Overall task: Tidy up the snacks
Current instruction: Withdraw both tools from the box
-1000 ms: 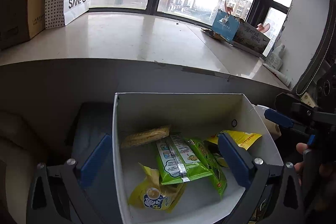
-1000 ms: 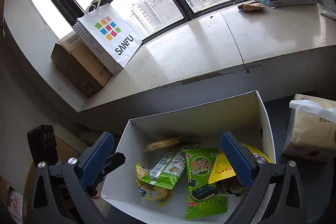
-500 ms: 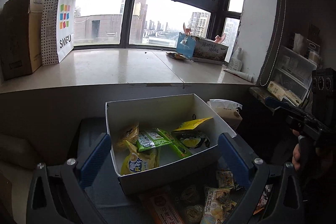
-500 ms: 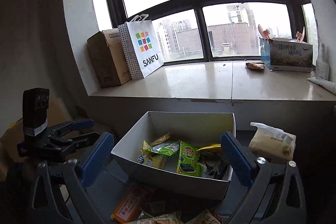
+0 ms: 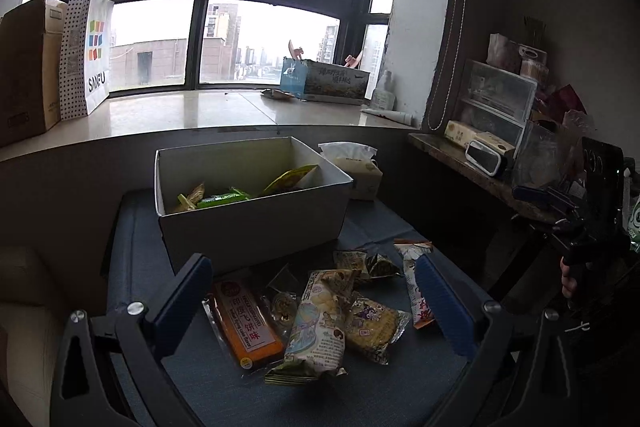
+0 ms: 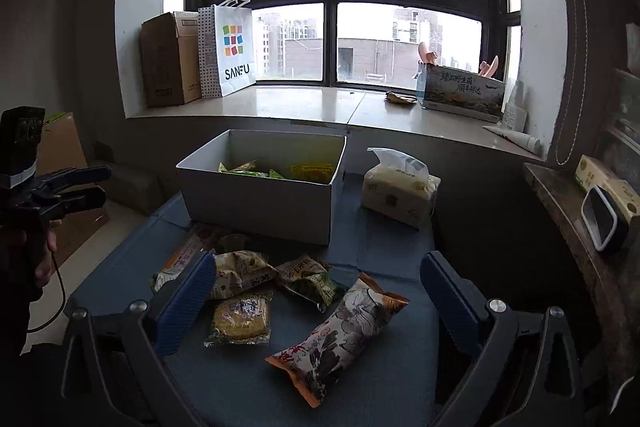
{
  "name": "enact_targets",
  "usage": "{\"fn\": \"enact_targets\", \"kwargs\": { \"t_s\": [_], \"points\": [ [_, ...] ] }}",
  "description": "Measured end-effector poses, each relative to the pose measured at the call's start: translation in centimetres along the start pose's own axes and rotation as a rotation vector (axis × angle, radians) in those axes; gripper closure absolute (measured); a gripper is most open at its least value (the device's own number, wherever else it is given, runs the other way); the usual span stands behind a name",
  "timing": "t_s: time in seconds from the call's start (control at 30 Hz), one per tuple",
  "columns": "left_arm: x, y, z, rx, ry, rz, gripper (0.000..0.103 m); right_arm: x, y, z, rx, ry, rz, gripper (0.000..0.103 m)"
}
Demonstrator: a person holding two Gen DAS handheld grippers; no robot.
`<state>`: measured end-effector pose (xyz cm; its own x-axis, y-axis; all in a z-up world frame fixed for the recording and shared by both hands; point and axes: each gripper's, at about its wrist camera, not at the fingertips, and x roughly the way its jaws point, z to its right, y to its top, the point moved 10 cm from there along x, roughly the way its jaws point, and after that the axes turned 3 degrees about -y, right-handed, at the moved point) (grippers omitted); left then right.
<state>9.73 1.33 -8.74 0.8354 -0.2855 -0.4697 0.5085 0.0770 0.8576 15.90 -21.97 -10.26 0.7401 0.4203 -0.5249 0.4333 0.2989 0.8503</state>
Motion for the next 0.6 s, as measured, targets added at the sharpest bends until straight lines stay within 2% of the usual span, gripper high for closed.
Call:
{"fn": "enact_targets", "kwargs": {
  "t_s": [0.1,0.23,0.37,0.47,0.6],
  "points": [
    [0.3,0.0,0.1,-0.031,0.004,0.001,0.000,-0.5,-1.8,1.5,0.058,-0.014,-0.016,0.000],
    [0.6,-0.1,-0.5,-0.041,0.032,0.001,0.000,1.5,-2.9,4.2,0.145,-0.030,-0.064,0.000],
    [1.2,-1.0,-1.6,-0.078,0.052,-0.015,0.000,5.0,-5.2,4.9,0.204,-0.002,-0.156,0.000],
    [1.4,-1.5,-2.1,-0.101,0.058,-0.021,0.000,8.3,-7.8,5.4,0.256,-0.027,-0.287,0.000],
    [1.3,-1.9,-2.1,-0.104,0.048,-0.022,0.000,12.1,-10.5,4.7,0.328,0.020,-0.383,0.000]
  ]
}}
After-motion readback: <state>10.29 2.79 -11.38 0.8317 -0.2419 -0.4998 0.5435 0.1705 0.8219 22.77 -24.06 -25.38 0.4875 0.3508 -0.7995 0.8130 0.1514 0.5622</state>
